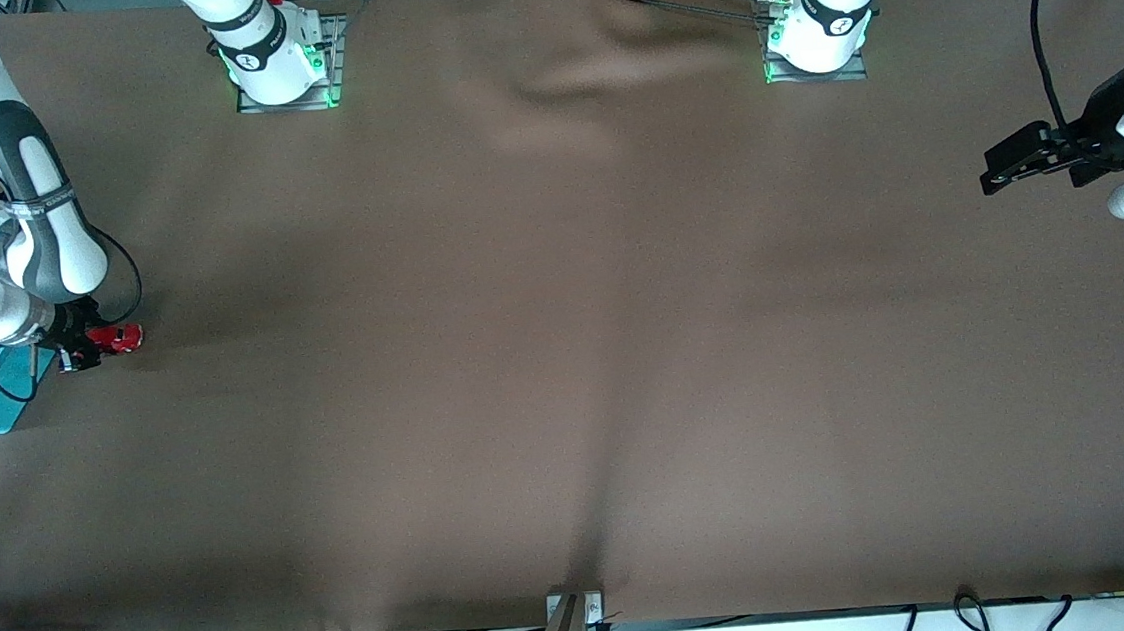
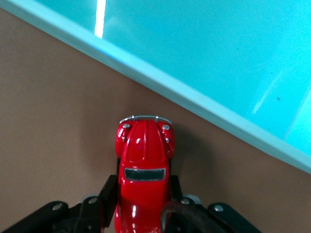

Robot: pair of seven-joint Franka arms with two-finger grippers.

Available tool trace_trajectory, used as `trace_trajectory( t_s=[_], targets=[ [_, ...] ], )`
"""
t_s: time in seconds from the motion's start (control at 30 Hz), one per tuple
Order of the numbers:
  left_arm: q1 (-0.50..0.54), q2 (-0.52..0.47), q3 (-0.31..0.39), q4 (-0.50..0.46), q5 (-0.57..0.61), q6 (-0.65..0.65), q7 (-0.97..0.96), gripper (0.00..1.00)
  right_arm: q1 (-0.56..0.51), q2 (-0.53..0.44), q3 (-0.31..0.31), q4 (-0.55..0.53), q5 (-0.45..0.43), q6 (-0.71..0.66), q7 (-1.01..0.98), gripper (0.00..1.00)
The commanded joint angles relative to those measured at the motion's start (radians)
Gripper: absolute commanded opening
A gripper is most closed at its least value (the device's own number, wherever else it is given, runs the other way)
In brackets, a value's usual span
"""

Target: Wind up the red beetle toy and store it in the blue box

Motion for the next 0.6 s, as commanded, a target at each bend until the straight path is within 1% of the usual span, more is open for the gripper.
trace_trajectory(
  t_s=[0.0,0.23,0.57],
  targets=[
    [-0.005,-0.009,0.009,0.001,-0.024,-0.013,0.019,1.0,-0.006,-0.045,0.031,-0.005,0.008,-0.042,0.007,0.0],
    [-0.005,-0.008,0.009,0.001,-0.024,-0.013,0.019,1.0,-0.003,-0.074,0.032,-0.002,-0.001,-0.09,-0.028,0.0],
    [-0.005,-0.008,0.009,0.001,-0.024,-0.013,0.019,1.0,0.0,-0.108,0.046,0.037,-0.012,-0.215,-0.168,0.0]
  ],
)
